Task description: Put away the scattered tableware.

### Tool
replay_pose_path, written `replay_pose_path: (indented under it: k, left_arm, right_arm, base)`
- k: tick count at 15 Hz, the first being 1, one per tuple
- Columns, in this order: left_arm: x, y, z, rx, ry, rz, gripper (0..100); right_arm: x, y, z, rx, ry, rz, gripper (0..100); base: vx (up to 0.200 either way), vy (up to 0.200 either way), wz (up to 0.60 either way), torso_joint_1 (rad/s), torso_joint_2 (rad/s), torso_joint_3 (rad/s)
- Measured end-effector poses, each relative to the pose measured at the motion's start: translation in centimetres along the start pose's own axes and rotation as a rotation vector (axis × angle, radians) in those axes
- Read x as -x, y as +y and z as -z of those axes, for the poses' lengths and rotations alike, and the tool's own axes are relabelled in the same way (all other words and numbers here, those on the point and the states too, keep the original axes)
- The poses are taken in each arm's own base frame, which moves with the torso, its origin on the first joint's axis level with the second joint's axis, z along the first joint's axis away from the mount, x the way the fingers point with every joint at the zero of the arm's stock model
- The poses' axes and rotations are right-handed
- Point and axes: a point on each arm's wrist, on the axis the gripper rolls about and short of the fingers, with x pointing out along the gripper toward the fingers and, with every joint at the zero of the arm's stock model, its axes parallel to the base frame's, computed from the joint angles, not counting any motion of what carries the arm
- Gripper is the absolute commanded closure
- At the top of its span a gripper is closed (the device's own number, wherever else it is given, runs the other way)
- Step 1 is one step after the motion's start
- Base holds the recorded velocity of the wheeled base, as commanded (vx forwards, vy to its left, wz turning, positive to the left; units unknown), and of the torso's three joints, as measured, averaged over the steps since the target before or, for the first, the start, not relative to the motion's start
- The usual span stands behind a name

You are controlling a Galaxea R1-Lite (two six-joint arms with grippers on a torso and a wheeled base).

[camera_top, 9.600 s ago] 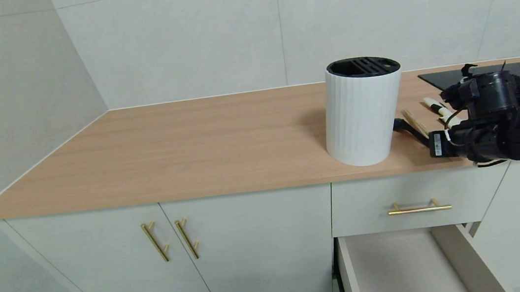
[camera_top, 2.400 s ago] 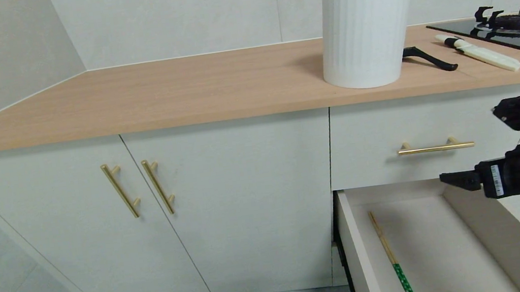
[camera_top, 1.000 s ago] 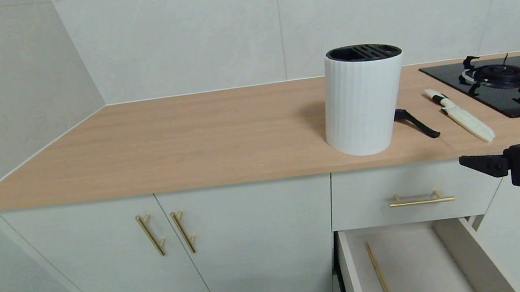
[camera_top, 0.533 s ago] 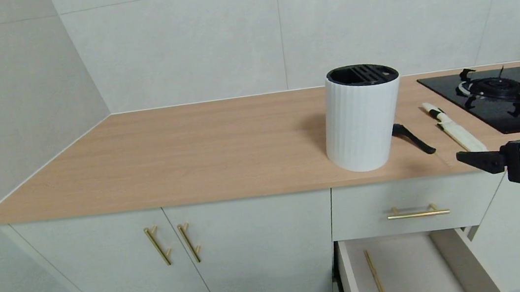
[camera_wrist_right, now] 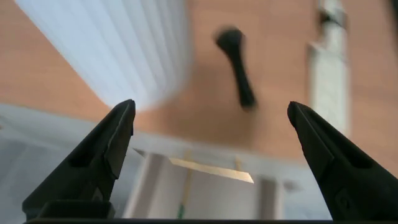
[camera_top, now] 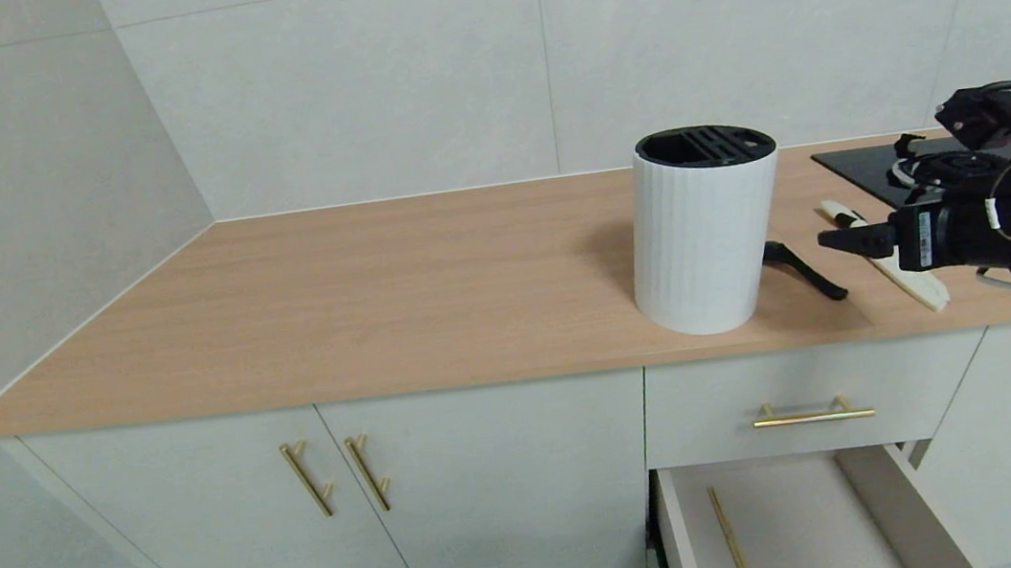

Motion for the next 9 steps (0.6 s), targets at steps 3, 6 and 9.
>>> replay_pose_path:
  k: [3, 6, 9]
  left_arm:
    - [0.0, 0.0, 0.0, 0.0, 0.0, 0.0, 0]
    - [0.0, 0.0, 0.0, 0.0, 0.0, 0.0, 0]
    - [0.0, 0.0, 0.0, 0.0, 0.0, 0.0, 0]
  right_arm:
    - [-2.9, -1.2, 1.0, 0.046, 0.047, -0.005, 0]
    - [-4.7, -2.2, 2.2, 0.062, 0.074, -0.004, 0]
    - [-7.1, -3.1, 3.4, 0.072, 0.046, 0.011, 0]
  base:
    - [0.0, 0.0, 0.0, 0.0, 0.0, 0.0]
    - [0.0, 0.0, 0.0, 0.0, 0.0, 0.0]
    - [0.0, 0.0, 0.0, 0.0, 0.0, 0.0]
